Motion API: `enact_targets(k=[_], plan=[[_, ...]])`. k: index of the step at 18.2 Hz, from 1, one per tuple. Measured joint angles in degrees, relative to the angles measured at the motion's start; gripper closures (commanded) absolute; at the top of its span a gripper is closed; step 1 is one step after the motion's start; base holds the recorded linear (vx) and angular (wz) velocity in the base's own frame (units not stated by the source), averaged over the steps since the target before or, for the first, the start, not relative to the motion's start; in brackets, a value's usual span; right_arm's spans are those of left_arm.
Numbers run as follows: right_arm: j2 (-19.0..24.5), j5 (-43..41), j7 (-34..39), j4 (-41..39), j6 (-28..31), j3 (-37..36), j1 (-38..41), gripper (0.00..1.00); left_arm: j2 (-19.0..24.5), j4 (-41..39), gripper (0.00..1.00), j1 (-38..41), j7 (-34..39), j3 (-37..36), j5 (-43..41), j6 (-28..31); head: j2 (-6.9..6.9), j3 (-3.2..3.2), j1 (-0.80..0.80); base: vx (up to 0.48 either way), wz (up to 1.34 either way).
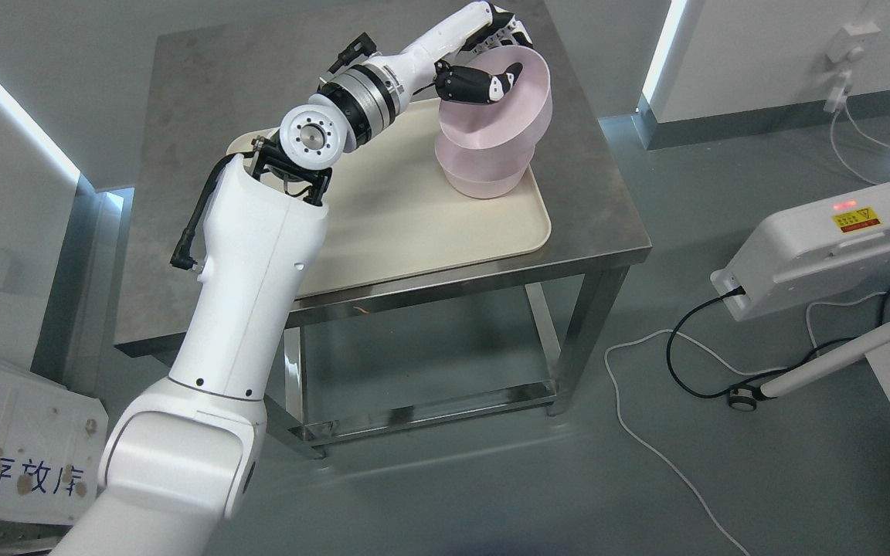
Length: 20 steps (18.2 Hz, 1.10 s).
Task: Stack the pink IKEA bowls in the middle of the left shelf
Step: 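Carry the bowl over the far pink bowl and lower it inside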
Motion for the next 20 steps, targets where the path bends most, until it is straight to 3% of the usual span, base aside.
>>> enact_targets(k=[14,15,18,20], plan=[[0.0,0.0,0.0,0.0,0.0,0.0,0.01,0.0,-0.48,10.62,0.92,-4.35,0.36,-0.17,-4.87,-3.33,0.0,0.0,0.0,0.0,0.0],[0.0,0.0,0.0,0.0,0.0,0.0,0.01,0.0,-0.5,11.01,0.88,-4.43,0.36,-0.11,-4.95,-3.33,0.0,0.0,0.0,0.0,0.0],[0.0,0.0,0.0,0.0,0.0,0.0,0.0,0.0,-0.54,12.02,0.42,-4.55,0.36,0.28,-5.14,-3.44,0.0,0.0,0.0,0.0,0.0],[0.0,0.0,0.0,0.0,0.0,0.0,0.0,0.0,-0.56,12.42,0.27,-4.45,0.31,0.52,-5.18,-3.44,0.0,0.0,0.0,0.0,0.0]])
